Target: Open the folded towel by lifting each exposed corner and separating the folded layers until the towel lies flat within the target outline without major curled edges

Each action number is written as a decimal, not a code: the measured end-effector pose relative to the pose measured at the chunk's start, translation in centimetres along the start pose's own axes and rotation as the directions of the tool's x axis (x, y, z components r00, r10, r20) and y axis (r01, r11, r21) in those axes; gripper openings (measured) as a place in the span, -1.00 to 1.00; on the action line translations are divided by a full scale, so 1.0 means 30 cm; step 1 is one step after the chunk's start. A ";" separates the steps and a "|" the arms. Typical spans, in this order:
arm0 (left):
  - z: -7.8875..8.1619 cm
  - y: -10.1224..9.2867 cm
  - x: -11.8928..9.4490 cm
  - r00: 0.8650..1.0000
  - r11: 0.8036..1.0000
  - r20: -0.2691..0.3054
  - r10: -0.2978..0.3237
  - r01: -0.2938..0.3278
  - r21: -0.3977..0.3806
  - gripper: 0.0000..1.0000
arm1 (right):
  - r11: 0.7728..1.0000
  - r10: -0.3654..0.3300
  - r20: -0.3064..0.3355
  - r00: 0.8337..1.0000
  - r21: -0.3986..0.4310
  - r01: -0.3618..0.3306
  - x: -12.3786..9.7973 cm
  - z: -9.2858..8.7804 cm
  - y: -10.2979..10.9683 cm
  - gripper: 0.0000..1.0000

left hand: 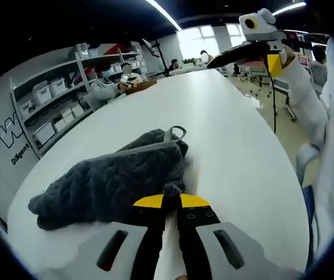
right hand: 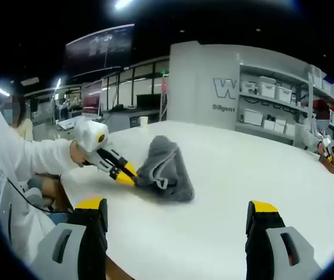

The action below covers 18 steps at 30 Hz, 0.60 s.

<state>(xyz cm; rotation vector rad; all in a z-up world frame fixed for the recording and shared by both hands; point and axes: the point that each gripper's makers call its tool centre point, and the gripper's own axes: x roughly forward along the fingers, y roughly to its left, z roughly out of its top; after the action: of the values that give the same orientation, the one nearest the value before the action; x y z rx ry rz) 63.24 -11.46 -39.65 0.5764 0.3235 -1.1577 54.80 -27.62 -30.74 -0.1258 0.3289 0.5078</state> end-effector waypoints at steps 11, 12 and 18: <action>-0.071 0.005 -0.097 0.999 0.999 -0.039 0.030 -0.031 -0.019 -0.86 | 1.000 0.014 -0.013 1.000 0.000 -0.014 0.010 -0.011 0.010 0.98; -0.077 0.005 -0.106 0.999 0.999 -0.042 0.033 -0.034 -0.023 -0.86 | 1.000 0.014 -0.014 1.000 0.000 -0.014 0.011 -0.013 0.011 0.98; -0.113 -0.009 -0.151 0.997 0.998 -0.066 0.050 -0.052 -0.026 -0.86 | 1.000 0.021 -0.019 1.000 -0.004 -0.021 0.012 -0.016 0.021 0.98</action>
<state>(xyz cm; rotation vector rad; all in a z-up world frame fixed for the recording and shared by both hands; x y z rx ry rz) 61.44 -6.11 -40.12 0.5956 0.3783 -1.0851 54.65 -27.02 -31.34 -0.1311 0.3480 0.5283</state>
